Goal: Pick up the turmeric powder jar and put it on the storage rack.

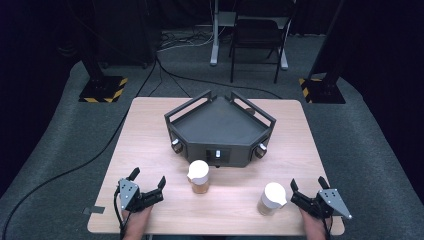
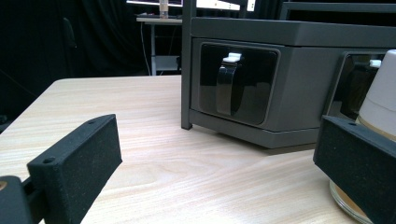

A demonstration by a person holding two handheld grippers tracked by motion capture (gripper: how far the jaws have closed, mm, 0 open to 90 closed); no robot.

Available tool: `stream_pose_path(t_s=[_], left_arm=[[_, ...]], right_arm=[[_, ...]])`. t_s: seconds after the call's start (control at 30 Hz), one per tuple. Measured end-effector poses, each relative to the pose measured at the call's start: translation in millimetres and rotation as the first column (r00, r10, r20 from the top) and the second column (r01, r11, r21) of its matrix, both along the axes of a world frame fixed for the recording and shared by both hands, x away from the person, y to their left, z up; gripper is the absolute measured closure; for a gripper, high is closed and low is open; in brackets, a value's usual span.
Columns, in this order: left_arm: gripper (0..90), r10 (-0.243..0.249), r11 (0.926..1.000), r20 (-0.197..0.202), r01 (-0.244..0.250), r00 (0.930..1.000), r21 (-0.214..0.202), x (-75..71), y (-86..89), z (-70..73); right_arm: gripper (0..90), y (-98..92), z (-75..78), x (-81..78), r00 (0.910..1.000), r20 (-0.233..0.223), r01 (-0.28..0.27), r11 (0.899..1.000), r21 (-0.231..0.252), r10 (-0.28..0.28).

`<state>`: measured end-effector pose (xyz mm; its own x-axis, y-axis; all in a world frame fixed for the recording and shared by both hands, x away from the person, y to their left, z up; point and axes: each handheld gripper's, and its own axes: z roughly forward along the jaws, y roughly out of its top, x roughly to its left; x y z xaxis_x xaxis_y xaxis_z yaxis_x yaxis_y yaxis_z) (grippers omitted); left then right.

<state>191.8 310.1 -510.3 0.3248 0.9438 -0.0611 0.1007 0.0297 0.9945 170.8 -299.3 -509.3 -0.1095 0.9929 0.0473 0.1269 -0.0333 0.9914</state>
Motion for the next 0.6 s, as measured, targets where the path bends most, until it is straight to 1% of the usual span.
stream_pose_path(t_s=[0.27,0.6], left_arm=[[0.7,-0.015,0.9999,0.001,0.015,0.9999,0.000,-0.7,0.1,0.6],[0.8,-0.067,0.9977,0.003,0.067,0.9977,0.004,-0.2,-6.1,3.4]], right_arm=[[0.0,0.1,-0.8,-0.5,1.0000,0.005,-0.002,1.000,-0.002,0.003],[0.0,-0.7,-1.7,-1.3,0.9999,0.010,-0.004,1.000,0.001,0.004]])
